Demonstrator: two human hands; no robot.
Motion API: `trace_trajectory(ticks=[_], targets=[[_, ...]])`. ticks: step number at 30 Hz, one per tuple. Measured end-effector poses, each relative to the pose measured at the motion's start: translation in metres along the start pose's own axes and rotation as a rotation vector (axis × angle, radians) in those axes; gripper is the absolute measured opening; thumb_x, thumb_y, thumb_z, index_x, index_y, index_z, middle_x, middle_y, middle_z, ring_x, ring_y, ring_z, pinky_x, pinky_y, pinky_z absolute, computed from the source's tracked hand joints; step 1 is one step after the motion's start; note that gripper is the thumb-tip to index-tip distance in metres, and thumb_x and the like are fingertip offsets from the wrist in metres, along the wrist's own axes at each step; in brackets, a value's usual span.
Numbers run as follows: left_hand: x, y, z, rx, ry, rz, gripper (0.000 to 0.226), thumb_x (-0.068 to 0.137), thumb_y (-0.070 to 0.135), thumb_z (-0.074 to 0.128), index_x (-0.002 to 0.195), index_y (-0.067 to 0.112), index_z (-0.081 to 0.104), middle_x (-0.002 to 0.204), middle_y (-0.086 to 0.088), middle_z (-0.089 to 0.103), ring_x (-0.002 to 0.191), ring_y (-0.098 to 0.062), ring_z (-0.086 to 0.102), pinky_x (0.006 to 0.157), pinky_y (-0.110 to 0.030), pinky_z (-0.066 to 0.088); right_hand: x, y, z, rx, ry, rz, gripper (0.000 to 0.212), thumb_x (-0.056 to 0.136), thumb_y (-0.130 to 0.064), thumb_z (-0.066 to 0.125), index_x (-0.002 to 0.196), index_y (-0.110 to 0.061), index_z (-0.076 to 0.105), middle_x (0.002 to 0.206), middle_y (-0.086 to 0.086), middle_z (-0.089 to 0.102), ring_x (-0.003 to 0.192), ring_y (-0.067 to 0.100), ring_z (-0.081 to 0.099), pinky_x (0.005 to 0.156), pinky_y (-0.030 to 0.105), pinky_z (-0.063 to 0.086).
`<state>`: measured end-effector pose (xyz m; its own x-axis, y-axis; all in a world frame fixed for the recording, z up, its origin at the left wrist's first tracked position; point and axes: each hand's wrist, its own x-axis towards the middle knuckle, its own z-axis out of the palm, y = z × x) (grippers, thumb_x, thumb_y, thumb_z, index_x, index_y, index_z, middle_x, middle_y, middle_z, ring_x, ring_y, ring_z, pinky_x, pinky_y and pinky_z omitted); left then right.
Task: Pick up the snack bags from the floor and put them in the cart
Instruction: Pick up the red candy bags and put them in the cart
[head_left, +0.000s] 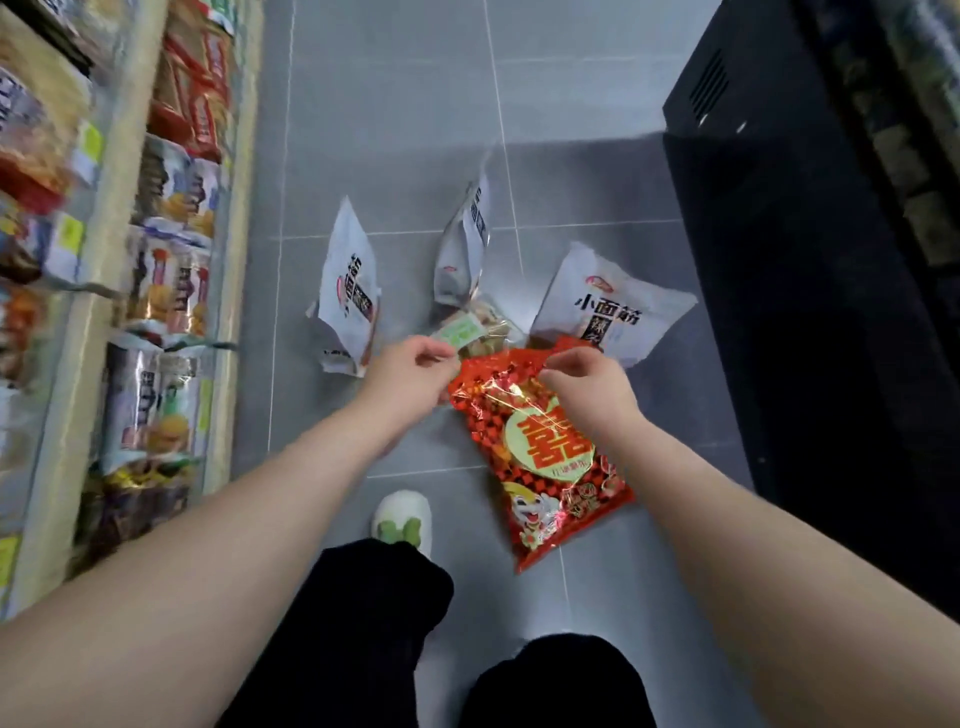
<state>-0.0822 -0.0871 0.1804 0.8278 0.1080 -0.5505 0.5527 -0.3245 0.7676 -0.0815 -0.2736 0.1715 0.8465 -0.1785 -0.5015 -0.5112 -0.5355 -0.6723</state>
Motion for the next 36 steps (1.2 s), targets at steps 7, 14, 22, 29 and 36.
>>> trace_trajectory(ticks=[7, 14, 22, 29, 36], targets=[[0.087, -0.079, 0.058, -0.062, 0.006, 0.004, 0.009, 0.085, 0.014, 0.063, 0.089, 0.022, 0.064, 0.081, -0.001, 0.064, 0.058, -0.014, 0.058, 0.060, -0.026, 0.047, 0.093, 0.093, 0.079, -0.102, -0.030, -0.053, 0.026, 0.089, -0.022, 0.059, 0.114, -0.015, 0.061, 0.107, 0.001, 0.064, 0.089, 0.016, 0.059, 0.073, 0.030, 0.049], [0.150, -0.102, 0.069, 0.088, 0.007, 0.078, 0.020, 0.088, 0.021, 0.061, 0.107, 0.018, 0.065, 0.097, -0.002, 0.067, 0.070, -0.018, 0.065, 0.064, -0.026, 0.052, 0.169, 0.127, 0.122, -0.230, -0.004, -0.233, 0.040, 0.082, -0.016, 0.063, 0.121, -0.012, 0.057, 0.116, 0.008, 0.063, 0.098, 0.023, 0.061, 0.084, 0.038, 0.053], [0.166, -0.132, 0.057, 0.470, 0.002, 0.144, 0.029, 0.086, 0.035, 0.063, 0.112, 0.025, 0.065, 0.114, 0.001, 0.066, 0.105, -0.018, 0.061, 0.089, -0.026, 0.047, 0.246, 0.145, 0.162, -0.863, -0.100, -0.321, 0.087, 0.083, -0.033, 0.064, 0.152, -0.022, 0.012, 0.160, 0.007, 0.016, 0.148, 0.028, 0.006, 0.119, 0.047, 0.001], [0.174, -0.133, 0.061, 0.465, 0.003, 0.151, 0.025, 0.085, 0.037, 0.063, 0.108, 0.028, 0.065, 0.108, 0.004, 0.066, 0.095, -0.017, 0.063, 0.079, -0.025, 0.048, 0.246, 0.151, 0.174, -1.075, 0.022, -0.342, 0.040, 0.085, -0.014, 0.051, 0.124, -0.020, 0.058, 0.126, 0.012, 0.055, 0.120, 0.033, 0.044, 0.102, 0.046, 0.030], [0.170, -0.130, 0.067, 0.540, -0.015, 0.164, 0.032, 0.084, 0.039, 0.065, 0.113, 0.025, 0.063, 0.114, 0.002, 0.065, 0.092, -0.015, 0.061, 0.072, -0.023, 0.044, 0.225, 0.160, 0.155, -1.049, 0.033, -0.587, 0.019, 0.083, -0.012, 0.052, 0.092, -0.021, 0.066, 0.092, 0.003, 0.070, 0.092, 0.026, 0.059, 0.091, 0.035, 0.033]])
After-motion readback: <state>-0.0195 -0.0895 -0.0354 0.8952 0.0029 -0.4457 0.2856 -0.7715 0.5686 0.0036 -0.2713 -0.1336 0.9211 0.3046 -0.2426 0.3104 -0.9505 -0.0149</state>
